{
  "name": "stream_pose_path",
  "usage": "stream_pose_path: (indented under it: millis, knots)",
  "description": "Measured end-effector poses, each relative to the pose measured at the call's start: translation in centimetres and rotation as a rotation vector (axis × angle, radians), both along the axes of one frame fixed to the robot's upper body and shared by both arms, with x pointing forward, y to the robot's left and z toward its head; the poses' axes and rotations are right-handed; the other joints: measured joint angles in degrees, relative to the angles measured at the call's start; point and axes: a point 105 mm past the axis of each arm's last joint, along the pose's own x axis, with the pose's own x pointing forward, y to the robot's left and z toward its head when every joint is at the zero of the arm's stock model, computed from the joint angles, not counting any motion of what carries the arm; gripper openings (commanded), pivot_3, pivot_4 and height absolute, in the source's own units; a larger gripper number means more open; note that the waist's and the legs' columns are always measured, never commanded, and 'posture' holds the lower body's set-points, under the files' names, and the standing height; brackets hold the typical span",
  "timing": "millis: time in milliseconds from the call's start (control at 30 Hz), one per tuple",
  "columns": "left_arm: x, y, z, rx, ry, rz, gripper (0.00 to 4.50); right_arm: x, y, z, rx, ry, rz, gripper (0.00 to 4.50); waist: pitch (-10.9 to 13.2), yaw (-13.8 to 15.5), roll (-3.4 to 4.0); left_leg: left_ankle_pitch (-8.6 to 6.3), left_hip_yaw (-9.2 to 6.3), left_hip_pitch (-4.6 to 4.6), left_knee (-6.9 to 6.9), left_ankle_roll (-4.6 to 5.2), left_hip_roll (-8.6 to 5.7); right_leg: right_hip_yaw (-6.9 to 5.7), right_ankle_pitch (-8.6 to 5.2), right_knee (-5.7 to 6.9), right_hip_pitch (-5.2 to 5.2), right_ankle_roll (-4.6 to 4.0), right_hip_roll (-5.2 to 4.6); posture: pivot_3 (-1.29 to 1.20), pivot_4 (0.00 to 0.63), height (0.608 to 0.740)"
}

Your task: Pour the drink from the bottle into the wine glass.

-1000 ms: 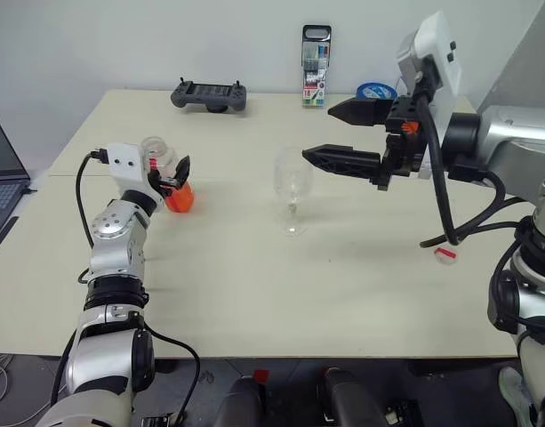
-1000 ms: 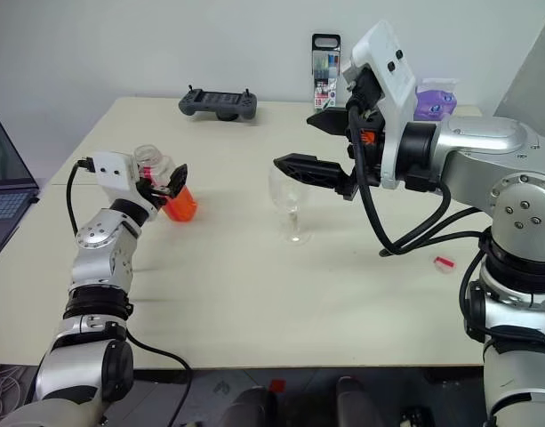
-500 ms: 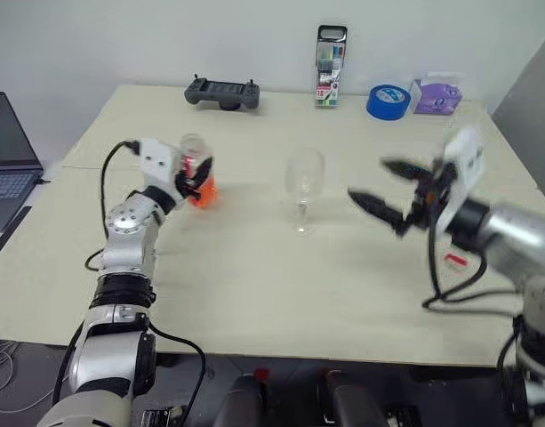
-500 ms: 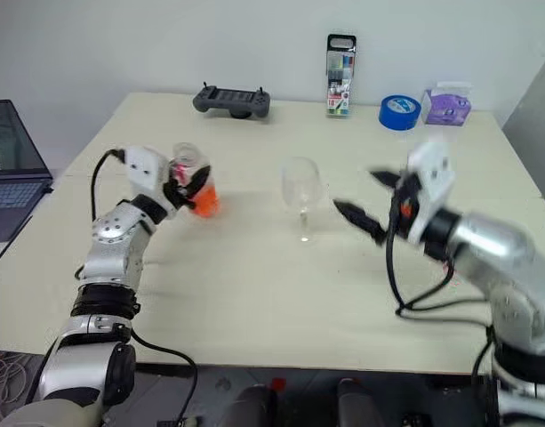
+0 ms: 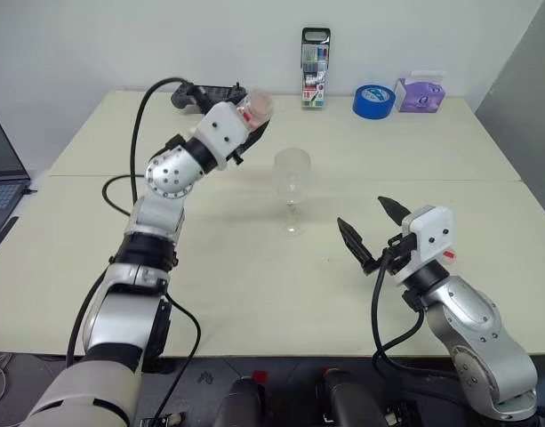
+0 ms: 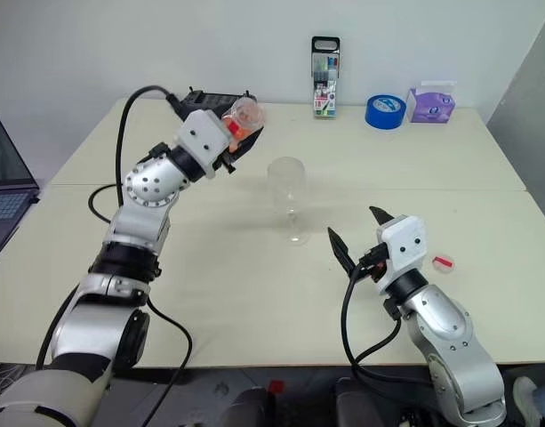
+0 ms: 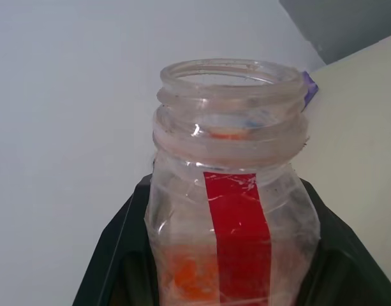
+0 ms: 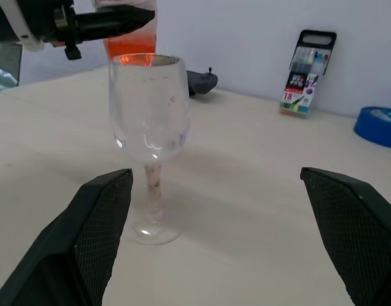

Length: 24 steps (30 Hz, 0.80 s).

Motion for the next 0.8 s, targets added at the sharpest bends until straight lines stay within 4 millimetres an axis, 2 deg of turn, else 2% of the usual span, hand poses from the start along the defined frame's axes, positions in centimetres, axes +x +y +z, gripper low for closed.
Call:
stream_pose_path:
  millis: [67, 200, 433, 800]
  knots:
    - [0.2, -0.4, -0.2, 0.046, -0.015, -0.015, 1.92, -0.7, 0.1, -0.3, 0.035, 0.016, 0.014, 4.50, 0.00, -0.01, 0.00, -0.01, -0.01, -0.04, -0.01, 0.00, 0.00, -0.01, -0.02, -0.03, -0.01, 0.04, -0.01, 0.00, 0.150, 0.740]
    - [0.8, -0.2, -1.7, 0.117, 0.010, -0.013, 1.92, -1.6, -0.1, -1.9, 0.040, 0.086, 0.046, 4.50, 0.01, -0.17, -0.01, -0.01, 0.01, -0.03, 0.05, 0.01, -0.02, 0.04, -0.02, 0.02, -0.03, 0.03, -0.02, 0.00, 0.150, 0.740]
    - [0.5, -1.0, -1.1, 0.192, -0.053, -0.057, 1.92, -3.5, 0.8, 1.1, 0.083, -0.009, 0.159, 4.50, 0.01, -0.08, -0.02, -0.01, 0.02, -0.04, 0.11, 0.02, -0.03, -0.10, -0.02, 0.05, 0.03, 0.04, 0.01, 0.00, 0.150, 0.740]
    - [0.4, -1.7, -2.3, 0.322, -0.087, -0.076, 1.92, -3.8, 0.8, 2.1, 0.046, -0.084, 0.155, 4.50, 0.01, -0.04, -0.02, -0.01, 0.05, -0.04, 0.12, 0.01, -0.03, -0.10, -0.02, 0.06, 0.02, 0.04, 0.01, 0.00, 0.150, 0.740]
